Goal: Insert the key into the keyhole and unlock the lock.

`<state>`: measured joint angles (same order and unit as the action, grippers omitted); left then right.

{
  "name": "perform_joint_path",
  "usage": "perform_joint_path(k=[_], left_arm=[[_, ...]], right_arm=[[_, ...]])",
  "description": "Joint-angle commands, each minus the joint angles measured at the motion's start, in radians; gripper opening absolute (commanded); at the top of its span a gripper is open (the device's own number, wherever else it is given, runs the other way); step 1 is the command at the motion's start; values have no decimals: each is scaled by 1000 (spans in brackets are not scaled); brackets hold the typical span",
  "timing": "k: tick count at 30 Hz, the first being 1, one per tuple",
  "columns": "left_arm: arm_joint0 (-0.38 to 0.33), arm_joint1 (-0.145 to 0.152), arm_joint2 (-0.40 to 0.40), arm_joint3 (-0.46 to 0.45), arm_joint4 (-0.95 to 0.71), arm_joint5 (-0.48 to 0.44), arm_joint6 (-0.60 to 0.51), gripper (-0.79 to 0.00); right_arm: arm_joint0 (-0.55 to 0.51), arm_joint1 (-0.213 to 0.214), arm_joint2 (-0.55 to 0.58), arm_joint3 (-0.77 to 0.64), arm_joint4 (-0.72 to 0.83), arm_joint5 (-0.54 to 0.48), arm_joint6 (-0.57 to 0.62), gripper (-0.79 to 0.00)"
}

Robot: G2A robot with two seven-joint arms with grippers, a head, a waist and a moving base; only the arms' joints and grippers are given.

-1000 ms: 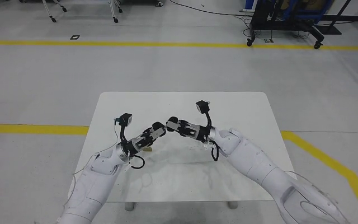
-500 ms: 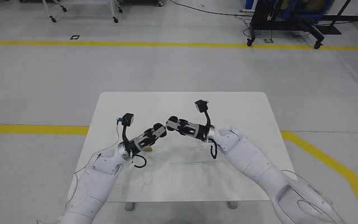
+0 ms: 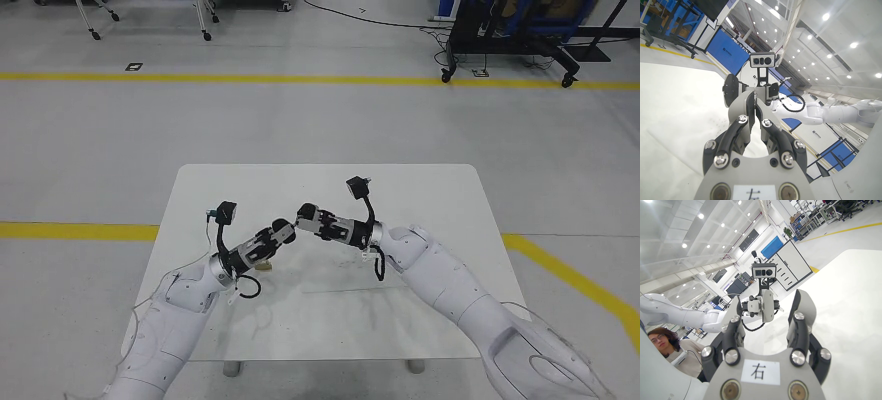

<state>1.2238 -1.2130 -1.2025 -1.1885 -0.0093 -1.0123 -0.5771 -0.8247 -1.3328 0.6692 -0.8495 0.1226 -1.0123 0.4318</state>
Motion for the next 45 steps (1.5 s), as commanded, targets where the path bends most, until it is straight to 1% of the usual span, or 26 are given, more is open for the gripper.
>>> perform_joint_path(k=[1, 8, 9, 11, 13, 15, 18, 19, 20, 21, 22, 25, 27, 32, 34, 35, 39, 40, 43, 45], left_arm=[[2, 3, -3, -5, -2, 0, -1, -785], [15, 13, -7, -24, 2, 0, -12, -785], [17, 14, -6, -29, 5, 0, -18, -785], [20, 17, -4, -38, 17, 0, -29, -785], [22, 20, 1, -46, 24, 0, -37, -785], [22, 23, 4, -50, 36, 0, -42, -785], [20, 27, 13, -58, 64, 0, -53, -785], [20, 28, 18, -60, 75, 0, -55, -785], [19, 29, 22, -62, 84, 0, -56, -785], [18, 30, 26, -63, 98, 0, -57, -785], [16, 31, 31, -65, 111, 0, -58, -785], [15, 35, 46, -69, 143, 0, -51, -785], [13, 38, 56, -72, 161, 0, -51, -785], [5, 48, 83, -81, 197, 0, -54, -785], [3, 52, 90, -82, 222, 0, -37, -785], [3, 53, 96, -84, 227, 0, -27, -785], [-4, 60, 114, -78, 253, 0, 5, -785], [-5, 62, 118, -77, 257, 0, 14, -785], [-8, 67, 130, -76, 262, 0, 39, -785], [-11, 72, 140, -76, 264, 0, 49, -785]], right_arm=[[0, 0, 0, 0, 0, 0, 0, 0], [0, 0, 0, -2, -8, 4, 1, 0], [12, 5, 5, -3, -70, 23, 10, 0], [39, 19, 12, -11, -264, 100, 28, 0], [37, 35, 15, -54, -387, 129, 67, 0], [20, 58, 47, -84, -440, 147, 84, 0], [-22, 94, 98, -154, -467, 146, 136, 0], [-36, 105, 114, -180, -468, 150, 158, -95], [-49, 115, 129, -205, -466, 154, 181, -243], [-63, 124, 143, -231, -459, 155, 204, -336], [-77, 133, 156, -256, -445, 150, 224, -406], [-112, 155, 190, -315, -394, 127, 281, -406], [-128, 166, 206, -341, -359, 119, 315, -422], [-147, 185, 231, -385, -304, 129, 376, -453], [-152, 190, 237, -394, -292, 142, 389, -517], [-154, 192, 238, -398, -285, 148, 395, -529], [-155, 198, 239, -409, -259, 156, 421, -625], [-154, 199, 239, -411, -255, 157, 426, -634], [-151, 202, 236, -416, -244, 166, 441, -714], [-148, 202, 230, -419, -239, 175, 451, -739]])
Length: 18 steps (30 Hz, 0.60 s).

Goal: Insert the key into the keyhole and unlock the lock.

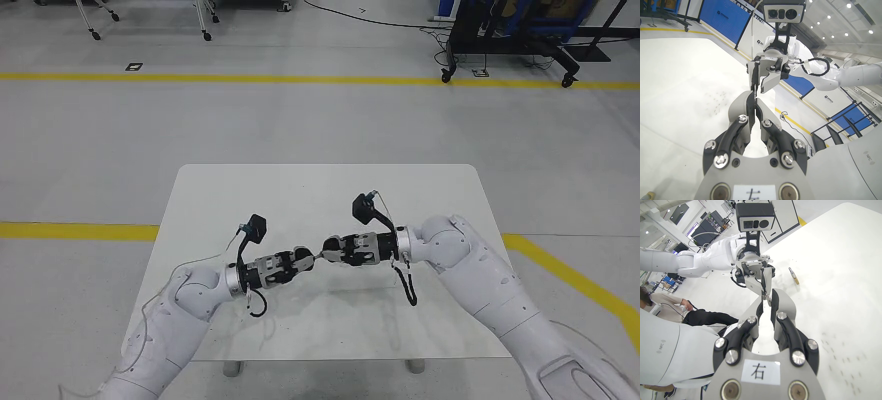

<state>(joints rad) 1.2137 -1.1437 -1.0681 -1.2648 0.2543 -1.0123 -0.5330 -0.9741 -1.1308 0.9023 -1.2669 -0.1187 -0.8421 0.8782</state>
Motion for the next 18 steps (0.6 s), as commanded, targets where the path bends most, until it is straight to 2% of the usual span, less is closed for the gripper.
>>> perform_joint_path(k=[1, 5, 7, 12, 14, 15, 18], left_arm=[[-2, 4, 11, -1, 0, 0, 10, -785], [-7, 13, 30, -4, 7, 0, 30, -785], [-9, 17, 39, -4, 9, 0, 41, -785], [-15, 26, 55, -2, 15, 0, 84, -785], [-17, 30, 60, -2, 24, 0, 103, -308], [-17, 31, 62, -2, 28, 0, 110, 0], [-20, 37, 70, -3, 48, 0, 142, 0]], right_arm=[[4, 0, -6, -1, 4, 9, 9, -739], [12, -1, -19, 2, 18, 11, 19, -751], [15, -1, -24, 9, 25, 7, 20, -785], [23, -4, -42, 28, 43, -15, 24, -785], [25, -3, -43, 35, 47, -32, 20, -785], [24, -3, -43, 36, 50, -39, 16, -785], [19, 1, -34, 41, 50, -63, -3, -785]])
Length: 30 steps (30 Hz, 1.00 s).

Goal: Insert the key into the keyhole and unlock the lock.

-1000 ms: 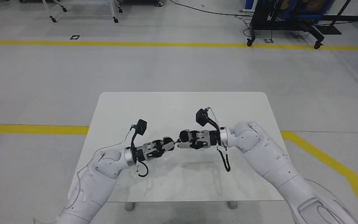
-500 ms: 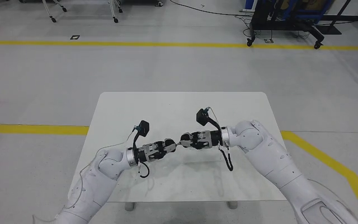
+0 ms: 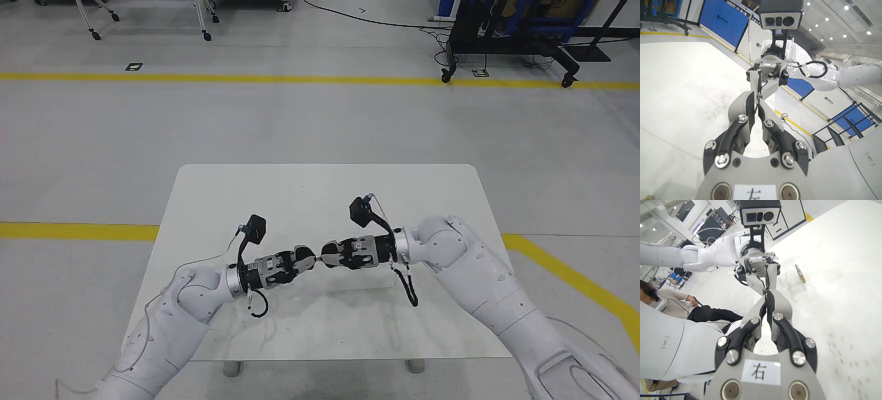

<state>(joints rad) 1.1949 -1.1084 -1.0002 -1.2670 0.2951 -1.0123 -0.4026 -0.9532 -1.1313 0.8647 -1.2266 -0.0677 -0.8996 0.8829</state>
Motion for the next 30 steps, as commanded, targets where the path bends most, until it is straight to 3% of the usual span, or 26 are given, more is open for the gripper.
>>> perform_joint_path(k=[1, 9, 13, 19, 24, 30], left_arm=[[-2, 4, 4, -2, 15, 0, 22, 0], [1, 27, -14, -3, 84, 0, 151, 0], [2, 28, -14, -3, 85, 0, 157, 0], [2, 28, -14, -3, 85, 0, 157, 0], [42, 38, -56, -155, 320, 70, 168, 0], [156, 85, -248, -308, 672, 138, 187, 0]], right_arm=[[-6, 3, 8, 1, -1, -12, -15, -785], [-84, 39, 108, -2, 1, -113, -105, -785], [-152, 62, 174, -58, -2, -113, -147, -785], [-152, 62, 174, -58, -2, -113, -147, -785], [-152, 62, 174, -58, -2, -113, -147, -785], [-152, 62, 174, -58, -2, -113, -147, -785]])
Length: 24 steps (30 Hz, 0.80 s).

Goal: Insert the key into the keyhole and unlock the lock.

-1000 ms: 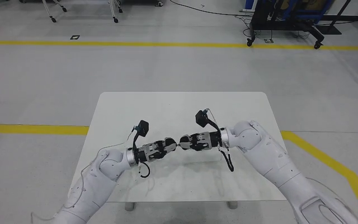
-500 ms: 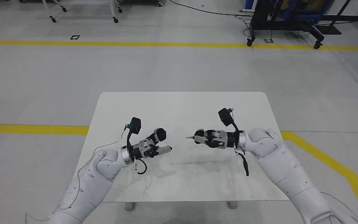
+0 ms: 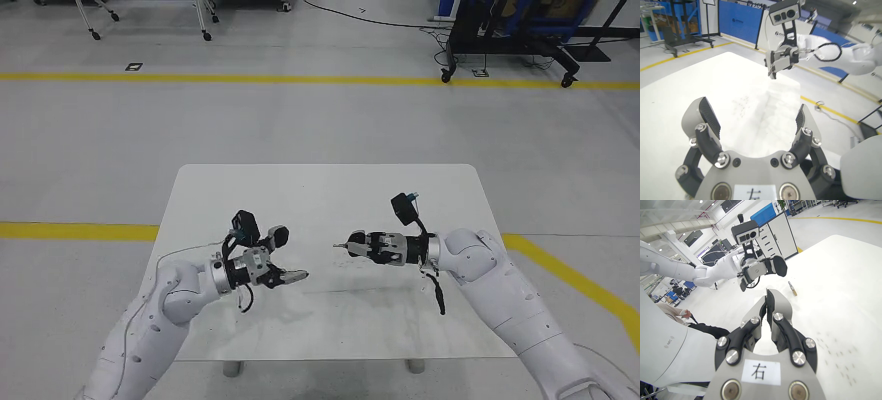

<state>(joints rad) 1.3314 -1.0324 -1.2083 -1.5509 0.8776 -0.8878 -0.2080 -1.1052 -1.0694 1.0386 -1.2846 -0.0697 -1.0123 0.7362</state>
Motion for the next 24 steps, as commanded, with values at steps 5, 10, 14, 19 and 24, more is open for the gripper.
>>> perform_joint_path(k=[5, 10, 14, 19, 24], left_arm=[[74, 30, -131, -61, 264, 71, -20, 0], [52, 33, -124, -27, 327, 92, -83, -145], [28, 25, -67, -16, 366, 158, -157, -142], [-14, 15, -13, 8, 403, 206, -229, -132], [-34, 13, 7, 24, 396, 194, -250, -126]], right_arm=[[0, 0, 0, 0, 0, 0, 0, -785], [0, 0, 0, 0, 0, 0, 0, -785], [0, 0, 0, 0, 0, 0, 0, -785], [0, 0, 0, 0, 0, 0, 0, -785], [0, 0, 0, 0, 0, 0, 0, -785]])
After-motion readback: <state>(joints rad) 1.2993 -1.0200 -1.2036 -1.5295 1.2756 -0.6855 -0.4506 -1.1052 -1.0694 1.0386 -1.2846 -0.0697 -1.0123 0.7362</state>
